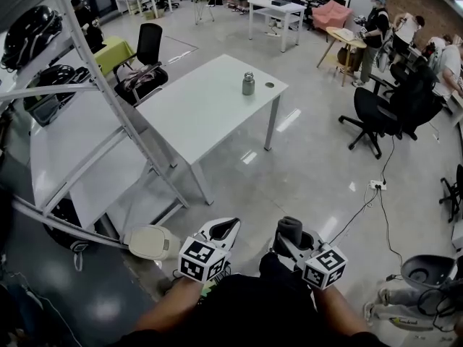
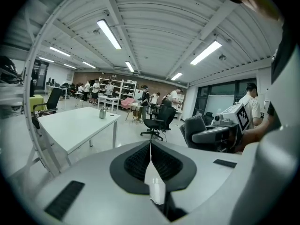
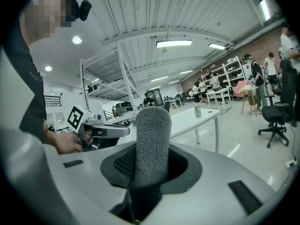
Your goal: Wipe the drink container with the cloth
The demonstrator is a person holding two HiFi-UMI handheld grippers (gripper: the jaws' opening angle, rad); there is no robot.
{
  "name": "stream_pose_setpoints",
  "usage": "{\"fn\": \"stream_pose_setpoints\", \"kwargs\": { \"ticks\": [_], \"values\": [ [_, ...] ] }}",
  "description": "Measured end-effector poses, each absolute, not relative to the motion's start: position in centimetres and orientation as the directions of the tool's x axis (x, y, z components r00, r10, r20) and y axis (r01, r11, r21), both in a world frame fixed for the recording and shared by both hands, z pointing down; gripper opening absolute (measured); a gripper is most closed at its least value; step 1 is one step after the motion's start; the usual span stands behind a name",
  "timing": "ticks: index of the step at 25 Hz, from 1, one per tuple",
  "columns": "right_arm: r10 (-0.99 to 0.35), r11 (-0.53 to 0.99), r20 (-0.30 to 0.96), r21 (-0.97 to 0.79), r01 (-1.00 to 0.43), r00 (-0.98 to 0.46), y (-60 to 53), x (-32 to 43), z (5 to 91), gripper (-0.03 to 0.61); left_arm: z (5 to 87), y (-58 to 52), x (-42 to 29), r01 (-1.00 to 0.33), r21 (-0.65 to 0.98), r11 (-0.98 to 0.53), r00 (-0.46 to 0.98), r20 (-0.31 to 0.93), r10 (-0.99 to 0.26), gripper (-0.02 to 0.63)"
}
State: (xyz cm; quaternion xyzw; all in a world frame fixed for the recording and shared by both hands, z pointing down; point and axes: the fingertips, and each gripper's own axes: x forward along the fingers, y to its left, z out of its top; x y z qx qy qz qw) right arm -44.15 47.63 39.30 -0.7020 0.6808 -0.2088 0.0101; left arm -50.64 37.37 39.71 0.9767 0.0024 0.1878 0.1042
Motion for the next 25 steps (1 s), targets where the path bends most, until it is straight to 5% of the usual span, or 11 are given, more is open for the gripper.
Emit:
{"fn": "stream_pose_setpoints", "kwargs": {
  "ticks": [12,25],
  "values": [
    [-0.951,-0.033,0.299,-0.353,-0.935,-0.08,41.8,-36.0,40.3,0.109,40.4,31.5,-45.3,-0.132,0.252,-0.959,0.927,0.375,-0.03,0.017],
    [-0.963,0.006,0.25,-0.367,-0.93,-0.104,36.4,-21.0,39.9,0.109,41.1,26.9,-30.4,-0.178,0.217,-0.96,0.904,0.422,-0.072,0.017]
  ]
}}
